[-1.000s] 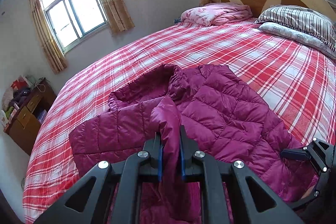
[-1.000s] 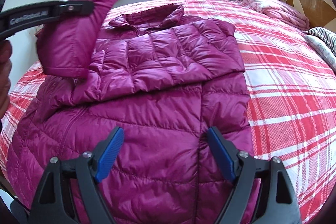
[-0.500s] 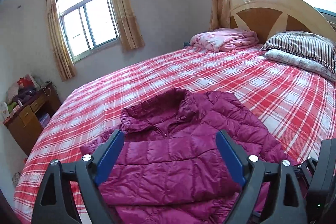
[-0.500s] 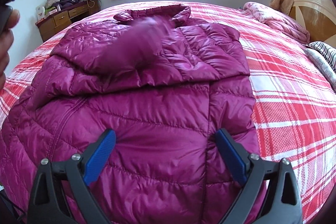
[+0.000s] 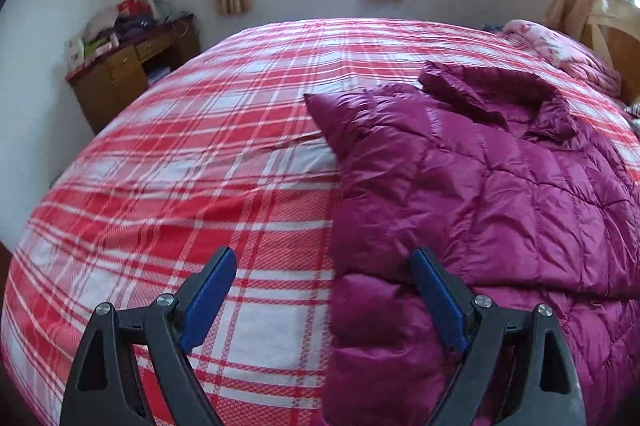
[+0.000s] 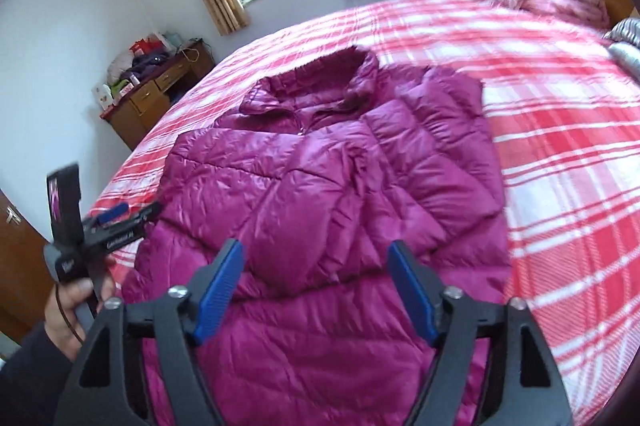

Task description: Fold large clothes

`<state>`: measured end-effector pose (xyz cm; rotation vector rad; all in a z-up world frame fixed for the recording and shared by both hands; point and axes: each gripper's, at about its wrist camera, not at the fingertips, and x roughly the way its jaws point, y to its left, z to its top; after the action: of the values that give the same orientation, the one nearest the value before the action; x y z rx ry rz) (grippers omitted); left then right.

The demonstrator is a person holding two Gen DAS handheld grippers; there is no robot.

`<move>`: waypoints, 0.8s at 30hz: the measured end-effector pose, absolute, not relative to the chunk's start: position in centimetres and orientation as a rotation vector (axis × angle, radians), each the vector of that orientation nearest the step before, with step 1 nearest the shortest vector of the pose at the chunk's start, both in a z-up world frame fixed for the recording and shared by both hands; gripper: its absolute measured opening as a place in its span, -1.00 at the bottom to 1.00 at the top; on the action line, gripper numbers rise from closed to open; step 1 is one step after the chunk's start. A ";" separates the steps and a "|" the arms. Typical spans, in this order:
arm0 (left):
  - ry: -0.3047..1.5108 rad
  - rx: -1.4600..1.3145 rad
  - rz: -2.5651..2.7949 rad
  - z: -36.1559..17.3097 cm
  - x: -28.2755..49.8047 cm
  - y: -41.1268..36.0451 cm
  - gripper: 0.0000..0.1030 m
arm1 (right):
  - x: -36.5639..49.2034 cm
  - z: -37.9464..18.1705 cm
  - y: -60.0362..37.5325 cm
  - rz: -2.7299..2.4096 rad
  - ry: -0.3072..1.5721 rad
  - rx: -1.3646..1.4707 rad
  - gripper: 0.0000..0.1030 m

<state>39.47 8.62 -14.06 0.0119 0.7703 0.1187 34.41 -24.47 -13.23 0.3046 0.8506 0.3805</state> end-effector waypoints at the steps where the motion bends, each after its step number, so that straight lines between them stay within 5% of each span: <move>1: 0.774 -0.012 0.122 -14.1 39.4 9.1 0.74 | 35.4 -14.0 -24.0 0.404 0.879 0.317 -0.23; 3: 0.774 -0.026 0.132 -14.0 39.2 9.4 0.74 | 36.0 -15.1 -23.4 0.393 0.908 0.305 -0.72; 18: 0.707 -0.017 -0.069 -10.2 46.2 1.6 0.74 | 32.6 -16.1 -22.3 0.384 0.883 0.214 -0.80; 24: 0.939 -0.066 -0.026 -15.6 51.7 3.1 0.74 | 32.1 -16.9 -22.7 0.415 0.887 0.223 -0.80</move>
<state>51.65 3.07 -15.56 -0.0659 0.9390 -0.0257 32.06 -22.72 -16.91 0.2232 0.8871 0.4147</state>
